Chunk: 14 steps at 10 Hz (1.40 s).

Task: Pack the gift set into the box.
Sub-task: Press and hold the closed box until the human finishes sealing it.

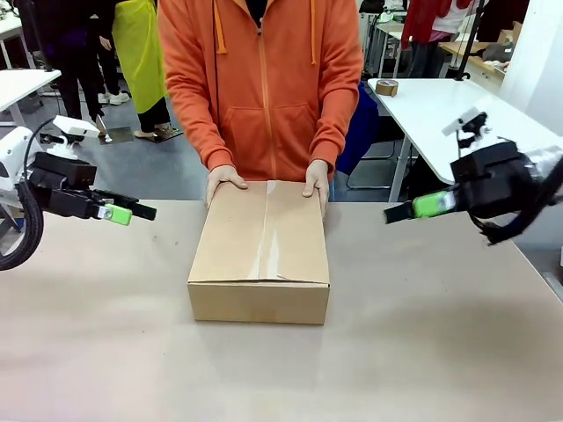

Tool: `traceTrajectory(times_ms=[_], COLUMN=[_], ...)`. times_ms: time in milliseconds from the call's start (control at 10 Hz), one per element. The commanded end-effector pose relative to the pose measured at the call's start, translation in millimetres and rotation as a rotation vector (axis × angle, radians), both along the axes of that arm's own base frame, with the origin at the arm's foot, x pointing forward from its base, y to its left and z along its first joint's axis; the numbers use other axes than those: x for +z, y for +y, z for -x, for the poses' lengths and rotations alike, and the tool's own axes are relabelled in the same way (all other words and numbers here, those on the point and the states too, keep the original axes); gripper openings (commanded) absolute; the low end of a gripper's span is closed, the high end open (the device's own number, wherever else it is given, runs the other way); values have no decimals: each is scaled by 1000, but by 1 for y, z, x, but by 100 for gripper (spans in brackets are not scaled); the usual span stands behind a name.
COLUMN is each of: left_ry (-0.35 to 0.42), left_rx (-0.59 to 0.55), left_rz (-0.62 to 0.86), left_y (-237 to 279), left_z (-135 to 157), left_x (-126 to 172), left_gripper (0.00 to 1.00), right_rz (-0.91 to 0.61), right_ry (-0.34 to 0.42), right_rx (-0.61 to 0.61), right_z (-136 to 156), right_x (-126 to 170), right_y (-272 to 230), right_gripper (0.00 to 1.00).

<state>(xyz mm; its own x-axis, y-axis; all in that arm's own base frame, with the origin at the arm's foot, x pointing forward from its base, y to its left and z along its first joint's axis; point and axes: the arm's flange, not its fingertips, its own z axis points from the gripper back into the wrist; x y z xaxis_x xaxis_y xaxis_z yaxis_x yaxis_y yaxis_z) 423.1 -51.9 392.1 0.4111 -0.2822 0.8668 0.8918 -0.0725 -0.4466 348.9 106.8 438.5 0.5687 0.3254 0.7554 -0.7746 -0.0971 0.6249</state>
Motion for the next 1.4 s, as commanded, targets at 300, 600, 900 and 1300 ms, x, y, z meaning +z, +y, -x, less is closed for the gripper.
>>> traceTrajectory(times_ms=[300,600,900,1300], left_ry=[-580,-620,-621,-592], left_rx=[-285,-234,-91,4], left_rz=[-24,-26,41,-47], left_y=[-100,-123,-115,-115], left_z=[-35,-51,-65,-80], left_x=[-29,-43,-53,-71], left_gripper=[100,100,100,100], right_rz=[178,165,48,117], right_ry=[-814,-927,-754,-637], right_rx=[-16,-160,-114,-84], right_z=[-84,-120,-145,-154], right_x=[-45,-73,-108,-128], right_y=[106,143,144,139], right_gripper=[100,100,100,100])
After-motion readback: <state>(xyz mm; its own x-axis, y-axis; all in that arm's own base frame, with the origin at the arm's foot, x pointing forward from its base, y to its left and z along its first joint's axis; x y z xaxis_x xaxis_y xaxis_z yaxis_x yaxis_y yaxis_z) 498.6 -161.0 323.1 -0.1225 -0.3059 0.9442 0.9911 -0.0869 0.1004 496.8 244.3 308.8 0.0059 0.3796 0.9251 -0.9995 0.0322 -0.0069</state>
